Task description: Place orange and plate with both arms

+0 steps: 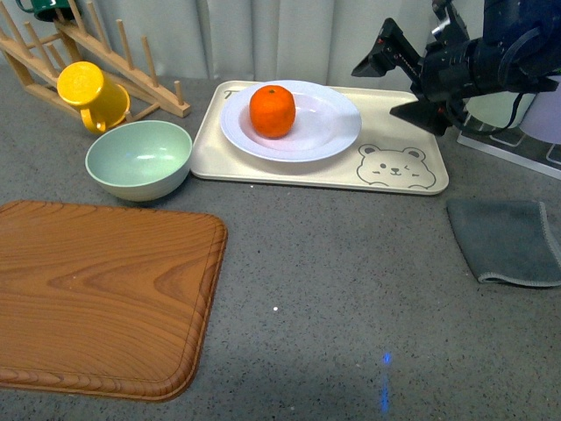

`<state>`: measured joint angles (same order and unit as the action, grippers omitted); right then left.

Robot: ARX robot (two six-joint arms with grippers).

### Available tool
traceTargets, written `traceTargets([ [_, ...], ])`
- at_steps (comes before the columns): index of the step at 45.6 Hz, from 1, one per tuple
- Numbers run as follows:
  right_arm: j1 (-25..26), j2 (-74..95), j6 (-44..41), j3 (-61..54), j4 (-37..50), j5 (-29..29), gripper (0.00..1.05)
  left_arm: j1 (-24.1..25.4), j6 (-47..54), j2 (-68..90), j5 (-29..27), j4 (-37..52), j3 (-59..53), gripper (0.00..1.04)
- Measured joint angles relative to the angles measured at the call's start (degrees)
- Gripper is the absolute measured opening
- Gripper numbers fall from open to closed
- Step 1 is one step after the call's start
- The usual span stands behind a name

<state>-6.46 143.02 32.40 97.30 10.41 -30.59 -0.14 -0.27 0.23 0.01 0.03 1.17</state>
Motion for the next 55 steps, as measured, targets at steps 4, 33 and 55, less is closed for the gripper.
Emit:
traceTargets([
  [4,-1.2,-5.2,-10.7,-6.1,3.0,5.0,0.96,0.0,0.0,0.0,0.0,0.0,0.0,0.98],
  [33,2.6,-39.5,-45.9,-55.8,35.3,35.9,0.96,0.0,0.0,0.0,0.0,0.0,0.0,0.98],
  [55,9.8,-72.3,-39.0,-83.3,20.8,32.5,0.96,0.0,0.0,0.0,0.0,0.0,0.0,0.98],
])
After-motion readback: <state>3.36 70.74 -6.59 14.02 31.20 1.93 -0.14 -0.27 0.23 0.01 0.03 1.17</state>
